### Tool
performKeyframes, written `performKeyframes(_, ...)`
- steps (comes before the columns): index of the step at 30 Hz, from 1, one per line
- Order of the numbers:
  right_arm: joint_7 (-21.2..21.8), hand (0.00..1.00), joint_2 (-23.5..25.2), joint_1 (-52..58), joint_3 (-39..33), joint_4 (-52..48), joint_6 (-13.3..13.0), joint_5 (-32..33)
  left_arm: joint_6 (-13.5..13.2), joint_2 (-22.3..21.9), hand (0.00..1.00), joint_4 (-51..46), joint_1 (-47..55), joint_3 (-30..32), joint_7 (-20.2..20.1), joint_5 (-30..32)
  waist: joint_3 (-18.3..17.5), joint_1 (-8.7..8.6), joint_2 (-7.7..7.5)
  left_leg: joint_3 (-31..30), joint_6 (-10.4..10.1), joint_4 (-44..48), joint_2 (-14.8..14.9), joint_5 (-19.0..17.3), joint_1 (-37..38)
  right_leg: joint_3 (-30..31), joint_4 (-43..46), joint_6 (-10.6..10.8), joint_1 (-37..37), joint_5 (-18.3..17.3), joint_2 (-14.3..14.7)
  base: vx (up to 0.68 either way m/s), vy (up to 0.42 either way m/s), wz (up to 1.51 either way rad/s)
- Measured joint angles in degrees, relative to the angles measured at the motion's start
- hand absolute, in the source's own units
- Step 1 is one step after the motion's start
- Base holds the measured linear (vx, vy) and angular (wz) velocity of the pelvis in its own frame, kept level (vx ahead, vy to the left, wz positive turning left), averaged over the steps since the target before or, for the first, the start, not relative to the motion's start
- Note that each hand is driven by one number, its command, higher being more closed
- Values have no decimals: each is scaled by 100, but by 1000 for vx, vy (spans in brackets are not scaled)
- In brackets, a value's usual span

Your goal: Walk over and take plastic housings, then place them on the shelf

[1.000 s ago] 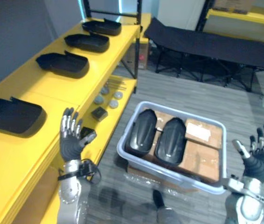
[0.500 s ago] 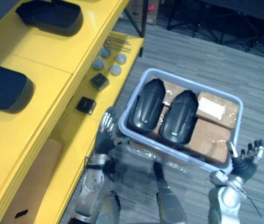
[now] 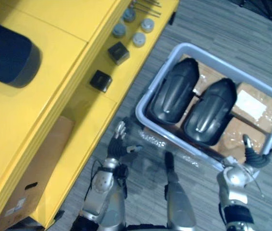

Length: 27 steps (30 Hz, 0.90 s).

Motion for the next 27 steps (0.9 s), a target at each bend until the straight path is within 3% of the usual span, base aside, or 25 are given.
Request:
performKeyframes(7,644,0,-460,-714,7,831,465,543,20,24,0,202,-11,-107,-153,0,62,84,38,-215,-35,51,-16,47,-209,-222,45,6,-84,5,-9,-9,-14,13)
performKeyframes(10,1008,0,-589,-973,12,1251,504,725,26,21,0,213,-24,-131,-191,0,67,112,48,-282,-35,121,-24,46,-297,-272,64,6,-116,6,-6,3,8,12)
performKeyframes(18,1673,0,-1076,-1538,86,1767,622,716,40,16,0,282,-26,-147,-191,-17,109,181,130,-333,-31,211,-29,52,-378,-409,216,-21,-188,-14,-14,-24,-8,1)
performKeyframes(25,2348,0,-1477,-1844,305,1902,1124,521,42,16,0,414,-41,-155,-219,-39,120,187,153,-369,-65,206,-23,112,-480,-451,228,-5,-287,0,-9,-12,-8,1)
performKeyframes(26,2411,100,-1510,-1879,348,1934,1237,371,42,17,0,414,-48,-154,-238,-37,120,187,153,-372,-65,211,-23,112,-486,-455,228,-5,-287,2,-9,0,0,0)
performKeyframes(27,2453,100,-1561,-1918,399,2001,1363,167,42,18,0,414,-54,-148,-241,-34,120,187,153,-382,-65,217,-23,112,-496,-466,229,-5,-287,2,-10,3,3,3)
